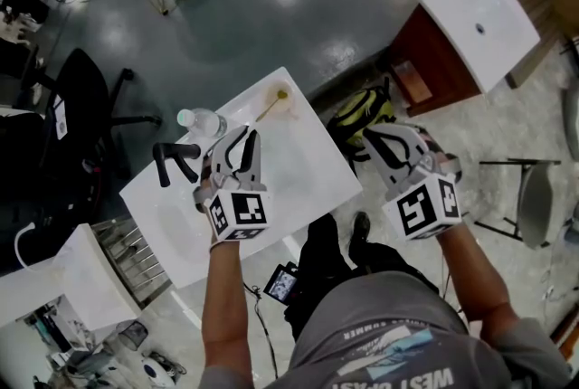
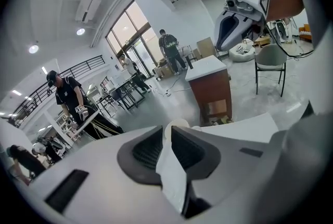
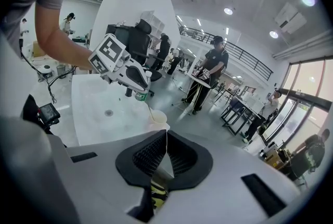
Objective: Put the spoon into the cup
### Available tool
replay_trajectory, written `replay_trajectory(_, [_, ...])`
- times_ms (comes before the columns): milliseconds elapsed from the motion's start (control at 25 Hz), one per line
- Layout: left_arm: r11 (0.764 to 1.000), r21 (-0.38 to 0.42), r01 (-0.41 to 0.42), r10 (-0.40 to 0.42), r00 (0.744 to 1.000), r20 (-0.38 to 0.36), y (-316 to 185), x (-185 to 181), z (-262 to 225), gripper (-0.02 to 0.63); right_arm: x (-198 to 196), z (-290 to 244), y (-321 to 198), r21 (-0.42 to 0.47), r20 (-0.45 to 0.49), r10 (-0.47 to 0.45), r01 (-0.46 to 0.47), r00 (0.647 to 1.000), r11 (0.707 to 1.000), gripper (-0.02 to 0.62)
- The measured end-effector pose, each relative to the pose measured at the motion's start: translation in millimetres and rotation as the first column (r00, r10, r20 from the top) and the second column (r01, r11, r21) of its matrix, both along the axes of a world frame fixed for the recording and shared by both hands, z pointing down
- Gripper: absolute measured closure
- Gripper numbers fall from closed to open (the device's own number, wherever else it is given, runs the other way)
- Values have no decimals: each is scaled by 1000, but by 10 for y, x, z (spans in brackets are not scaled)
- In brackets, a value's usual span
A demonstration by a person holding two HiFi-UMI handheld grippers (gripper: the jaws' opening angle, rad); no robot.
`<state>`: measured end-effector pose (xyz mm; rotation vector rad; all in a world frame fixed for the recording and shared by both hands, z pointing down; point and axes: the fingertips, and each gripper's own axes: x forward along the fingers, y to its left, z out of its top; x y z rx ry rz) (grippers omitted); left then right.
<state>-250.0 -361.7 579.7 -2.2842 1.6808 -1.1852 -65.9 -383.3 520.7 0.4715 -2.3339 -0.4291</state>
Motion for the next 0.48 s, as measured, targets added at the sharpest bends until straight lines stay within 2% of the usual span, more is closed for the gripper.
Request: replay_trajectory(480, [986,169,3,-15,998,67,368,60,-1028,597,-40,-537,168,80,62,-64,59,996,995,563])
